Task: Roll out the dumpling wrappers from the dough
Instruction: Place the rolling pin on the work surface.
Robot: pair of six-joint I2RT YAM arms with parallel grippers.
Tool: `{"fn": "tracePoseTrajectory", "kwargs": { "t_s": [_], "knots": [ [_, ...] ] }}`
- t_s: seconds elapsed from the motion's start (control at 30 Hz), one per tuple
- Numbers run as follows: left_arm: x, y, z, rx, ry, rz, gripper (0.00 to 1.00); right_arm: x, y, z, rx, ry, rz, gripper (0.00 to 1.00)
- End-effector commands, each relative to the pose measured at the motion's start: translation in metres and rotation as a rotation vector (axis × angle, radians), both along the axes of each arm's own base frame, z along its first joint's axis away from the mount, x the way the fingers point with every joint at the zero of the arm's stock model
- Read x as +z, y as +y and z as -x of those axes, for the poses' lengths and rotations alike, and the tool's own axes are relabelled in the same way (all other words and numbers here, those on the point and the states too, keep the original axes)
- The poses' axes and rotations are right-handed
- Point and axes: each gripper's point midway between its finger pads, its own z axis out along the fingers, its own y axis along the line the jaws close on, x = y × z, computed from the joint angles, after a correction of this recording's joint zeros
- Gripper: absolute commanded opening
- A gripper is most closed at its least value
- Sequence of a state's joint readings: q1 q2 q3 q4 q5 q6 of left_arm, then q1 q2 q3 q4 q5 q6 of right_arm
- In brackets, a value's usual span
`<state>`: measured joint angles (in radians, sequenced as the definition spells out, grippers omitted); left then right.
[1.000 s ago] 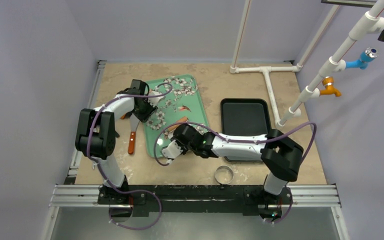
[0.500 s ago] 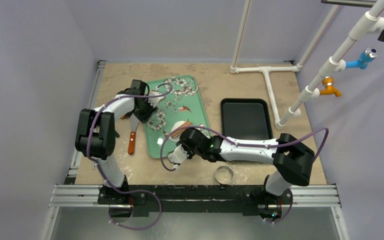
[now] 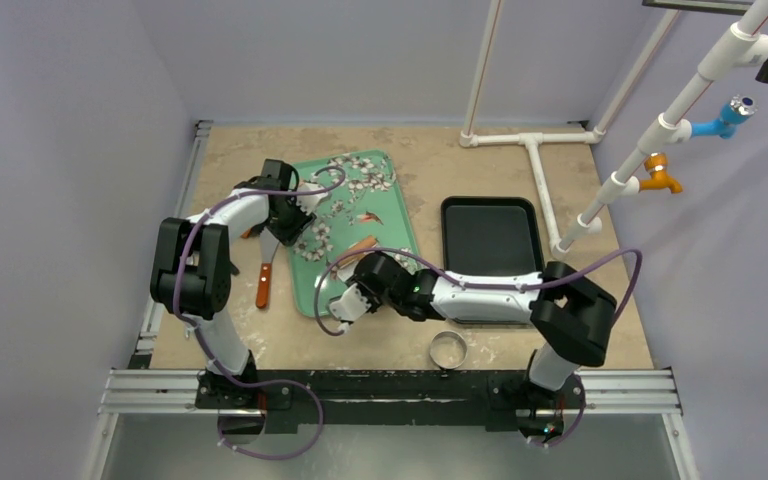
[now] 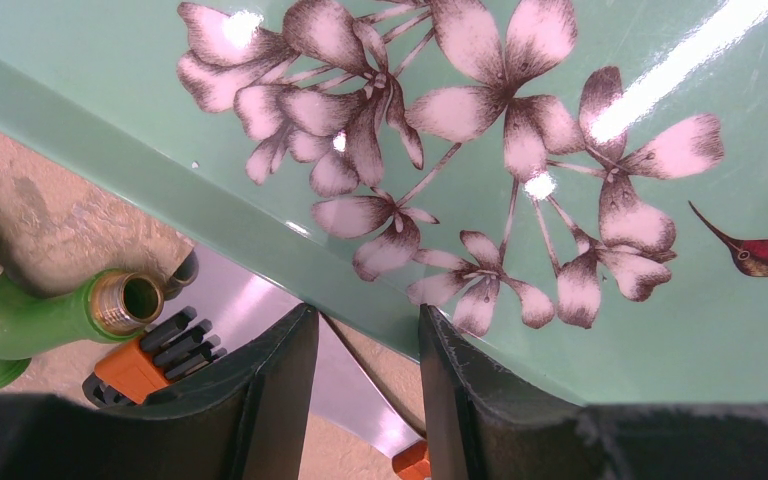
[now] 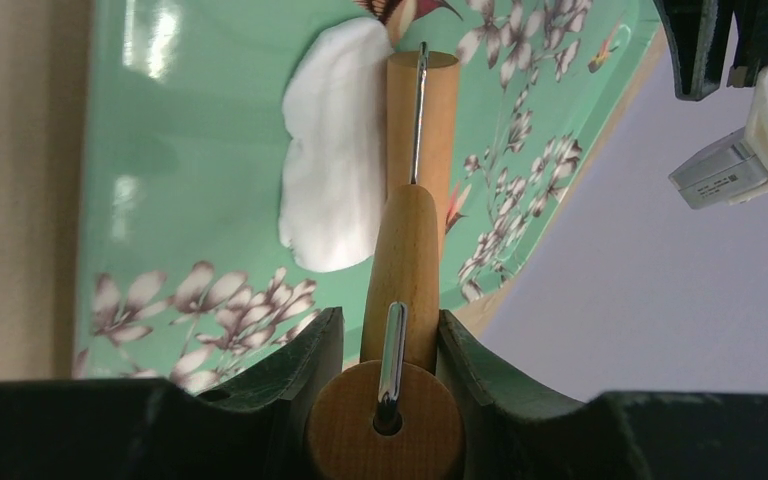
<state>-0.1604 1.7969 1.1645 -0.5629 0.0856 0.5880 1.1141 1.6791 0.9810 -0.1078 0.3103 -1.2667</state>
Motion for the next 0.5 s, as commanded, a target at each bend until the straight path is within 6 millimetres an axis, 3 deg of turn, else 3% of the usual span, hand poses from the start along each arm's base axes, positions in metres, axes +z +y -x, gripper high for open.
{"fn": "tracePoseTrajectory", "kwargs": {
  "t_s": [0.0, 0.13, 0.33, 0.47],
  "knots": [
    [-0.002, 0.003, 0.018, -0.033, 0.057, -0.020, 0.40, -0.077, -0.097, 0.072, -0.020, 0.314, 0.383, 0.00],
    [-0.002, 0.003, 0.018, -0.034, 0.055, -0.019, 0.40, -0.082, -0.098, 0.078, -0.006, 0.324, 0.377, 0.00],
    [-0.002, 0.003, 0.018, -0.034, 0.056, -0.019, 0.40, -0.106, -0.069, 0.062, 0.040, 0.353, 0.364, 0.00],
    [-0.002, 0.003, 0.018, -0.034, 0.059, -0.019, 0.40, -0.102, -0.080, 0.063, 0.017, 0.357, 0.387, 0.00]
  ]
}}
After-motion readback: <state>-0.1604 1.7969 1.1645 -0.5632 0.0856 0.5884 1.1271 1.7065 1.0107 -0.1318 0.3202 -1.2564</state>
